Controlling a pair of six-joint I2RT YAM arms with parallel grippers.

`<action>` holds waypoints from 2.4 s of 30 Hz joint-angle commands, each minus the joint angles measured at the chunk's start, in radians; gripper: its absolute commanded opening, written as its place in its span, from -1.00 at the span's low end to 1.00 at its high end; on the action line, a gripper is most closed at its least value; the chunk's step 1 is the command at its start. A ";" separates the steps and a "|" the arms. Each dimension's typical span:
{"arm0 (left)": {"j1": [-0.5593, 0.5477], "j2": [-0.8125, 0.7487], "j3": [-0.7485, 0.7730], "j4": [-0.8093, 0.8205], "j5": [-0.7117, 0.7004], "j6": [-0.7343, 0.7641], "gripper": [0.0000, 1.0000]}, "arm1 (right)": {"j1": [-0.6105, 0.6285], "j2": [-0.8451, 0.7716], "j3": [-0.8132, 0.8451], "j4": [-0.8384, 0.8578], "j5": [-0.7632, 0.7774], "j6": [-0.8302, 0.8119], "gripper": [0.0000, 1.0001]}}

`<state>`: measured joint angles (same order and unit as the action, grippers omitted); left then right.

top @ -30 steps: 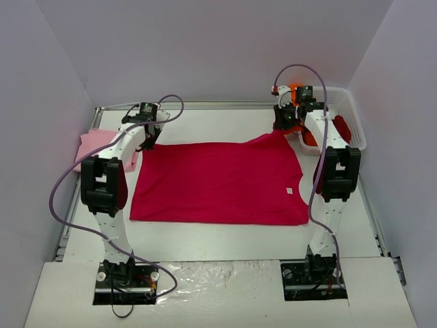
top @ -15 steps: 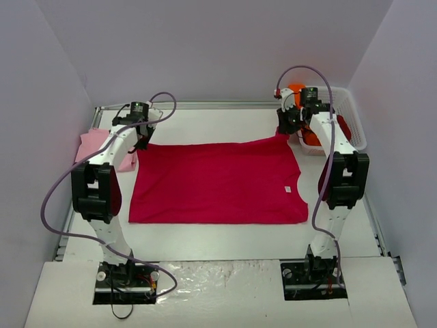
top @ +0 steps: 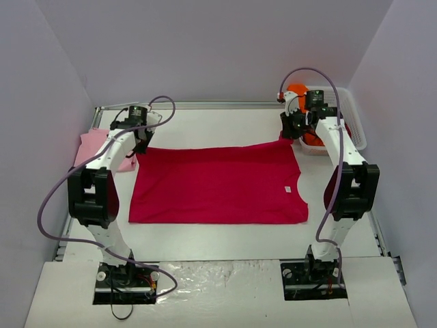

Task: Fold and stack the t-shirts
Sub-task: Fold the other side of the tshirt into a rectangle

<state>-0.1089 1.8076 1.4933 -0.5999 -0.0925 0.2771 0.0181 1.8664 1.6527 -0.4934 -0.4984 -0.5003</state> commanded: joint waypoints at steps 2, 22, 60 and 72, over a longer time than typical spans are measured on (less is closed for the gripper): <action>0.009 -0.097 -0.011 0.003 0.005 0.010 -0.95 | -0.009 -0.098 -0.039 -0.040 -0.014 -0.020 -1.00; 0.009 -0.286 -0.208 0.002 0.031 0.027 -0.95 | -0.010 -0.305 -0.231 -0.108 -0.014 -0.046 -1.00; -0.009 -0.426 -0.458 0.018 0.093 0.014 -0.95 | -0.014 -0.400 -0.545 -0.137 -0.049 -0.107 -1.00; -0.009 -0.406 -0.502 0.052 0.088 0.022 -0.95 | -0.014 -0.359 -0.607 -0.137 -0.057 -0.141 -1.00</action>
<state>-0.1165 1.4315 0.9913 -0.5663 0.0002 0.2878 0.0120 1.4883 1.0611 -0.6022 -0.5339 -0.6159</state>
